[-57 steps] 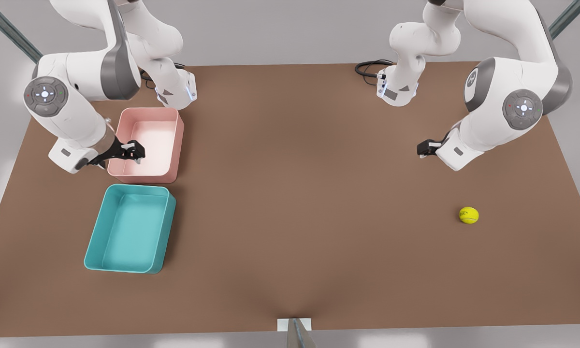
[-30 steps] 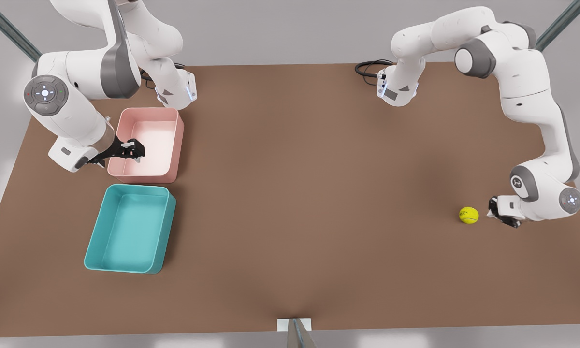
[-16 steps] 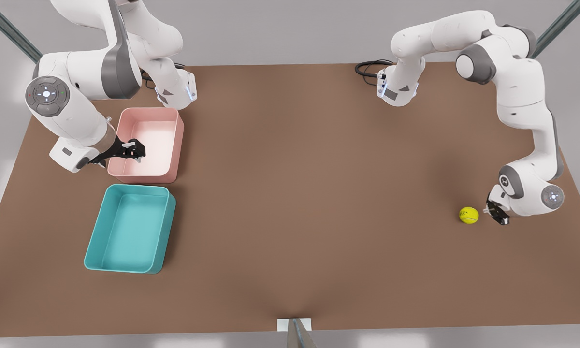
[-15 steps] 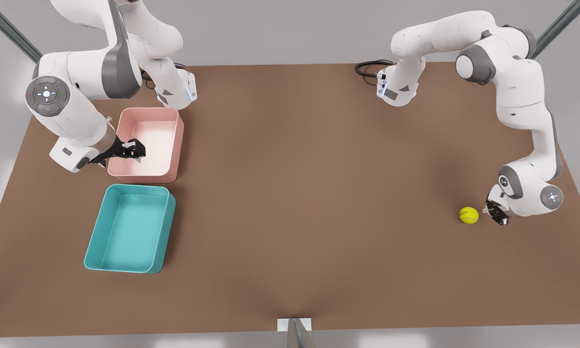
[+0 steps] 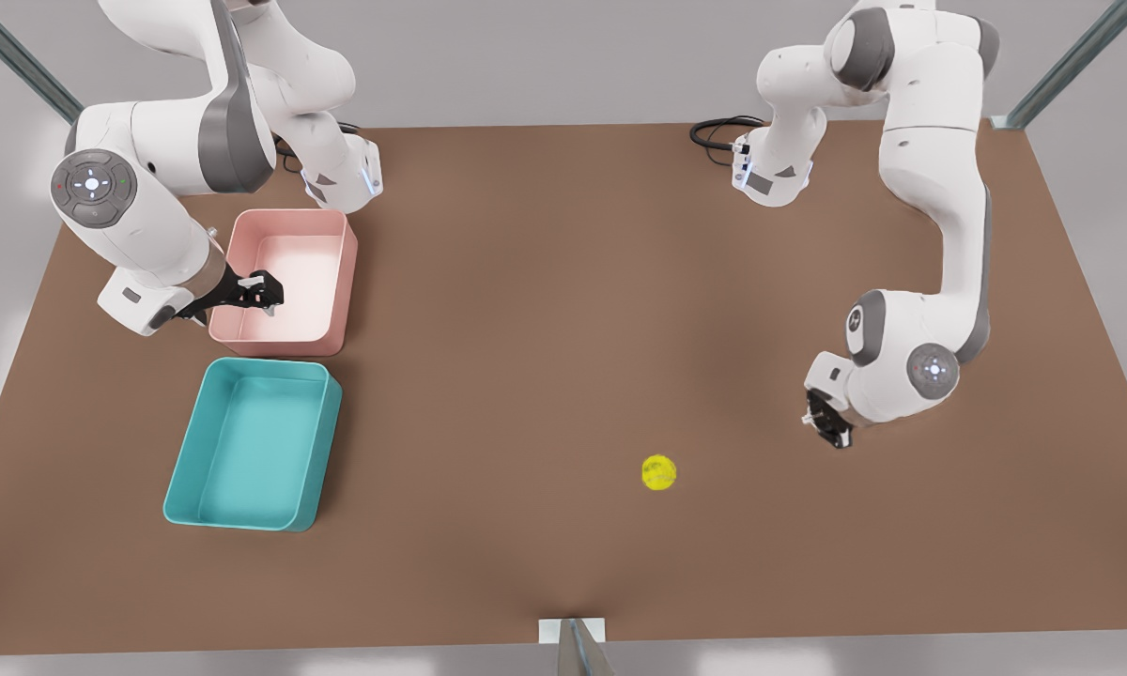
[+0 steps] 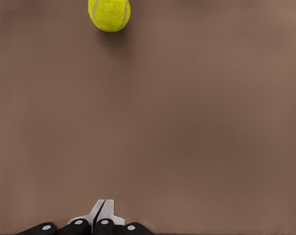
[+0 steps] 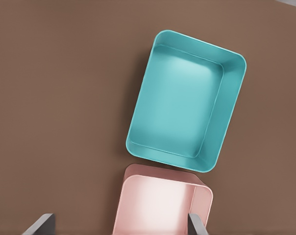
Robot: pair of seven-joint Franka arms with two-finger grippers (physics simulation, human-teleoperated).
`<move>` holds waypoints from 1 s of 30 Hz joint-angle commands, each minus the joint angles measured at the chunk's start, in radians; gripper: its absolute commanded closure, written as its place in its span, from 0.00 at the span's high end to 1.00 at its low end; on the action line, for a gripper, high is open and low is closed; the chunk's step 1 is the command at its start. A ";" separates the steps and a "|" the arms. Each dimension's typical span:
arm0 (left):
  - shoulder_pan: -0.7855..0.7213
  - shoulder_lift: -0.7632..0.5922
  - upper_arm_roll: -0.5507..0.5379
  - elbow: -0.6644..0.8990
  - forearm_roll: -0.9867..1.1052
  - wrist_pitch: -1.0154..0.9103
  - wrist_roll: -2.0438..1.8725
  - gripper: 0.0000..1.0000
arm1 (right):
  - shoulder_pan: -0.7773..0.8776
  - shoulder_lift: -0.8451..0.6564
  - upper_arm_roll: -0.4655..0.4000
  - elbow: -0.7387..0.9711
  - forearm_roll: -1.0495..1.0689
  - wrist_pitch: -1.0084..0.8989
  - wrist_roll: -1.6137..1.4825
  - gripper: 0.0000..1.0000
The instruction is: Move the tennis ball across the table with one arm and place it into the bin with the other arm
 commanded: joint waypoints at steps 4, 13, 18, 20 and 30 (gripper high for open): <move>-0.108 -0.175 0.049 0.232 0.037 -0.593 -1.299 1.00 | 0.000 0.001 0.000 0.000 0.001 0.001 -0.001 1.00; -0.143 -0.238 0.146 0.287 -0.075 -0.729 -1.555 1.00 | 0.048 0.082 0.006 0.000 0.004 0.081 0.002 1.00; -0.140 -0.229 0.146 0.290 -0.073 -0.737 -1.550 1.00 | 0.203 0.378 0.007 0.137 0.037 0.398 0.263 1.00; -0.140 -0.229 0.146 0.286 -0.076 -0.738 -1.550 1.00 | 0.224 0.468 0.007 0.191 0.039 0.535 0.330 1.00; -0.137 -0.215 0.147 0.283 -0.073 -0.741 -1.527 1.00 | 0.299 0.833 -0.006 0.396 0.036 1.089 0.407 1.00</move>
